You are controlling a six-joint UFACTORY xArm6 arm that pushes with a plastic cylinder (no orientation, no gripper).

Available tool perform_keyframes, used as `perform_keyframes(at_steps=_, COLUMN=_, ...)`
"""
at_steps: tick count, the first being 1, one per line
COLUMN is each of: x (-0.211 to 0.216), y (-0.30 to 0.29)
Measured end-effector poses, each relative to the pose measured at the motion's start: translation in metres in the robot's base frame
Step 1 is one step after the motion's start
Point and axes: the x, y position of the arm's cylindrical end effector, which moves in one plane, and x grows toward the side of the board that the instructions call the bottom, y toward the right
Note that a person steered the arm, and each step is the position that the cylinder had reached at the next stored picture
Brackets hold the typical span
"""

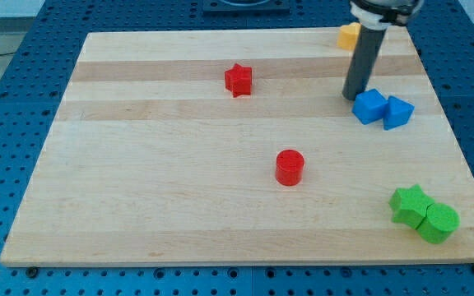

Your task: Push red circle diagonally above red star

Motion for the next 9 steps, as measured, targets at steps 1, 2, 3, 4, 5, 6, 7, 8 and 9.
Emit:
perform_keyframes(at_steps=1, x=0.0, y=-0.038)
perform_keyframes(at_steps=2, x=0.008, y=-0.06)
perform_keyframes(at_steps=3, x=0.012, y=-0.06)
perform_keyframes(at_steps=4, x=0.041, y=-0.024)
perform_keyframes(at_steps=5, x=0.088, y=-0.004)
perform_keyframes(at_steps=6, x=0.128, y=-0.009)
perform_keyframes(at_steps=7, x=0.143, y=-0.039)
perform_keyframes(at_steps=8, x=0.149, y=-0.067)
perform_keyframes(at_steps=9, x=0.163, y=-0.081)
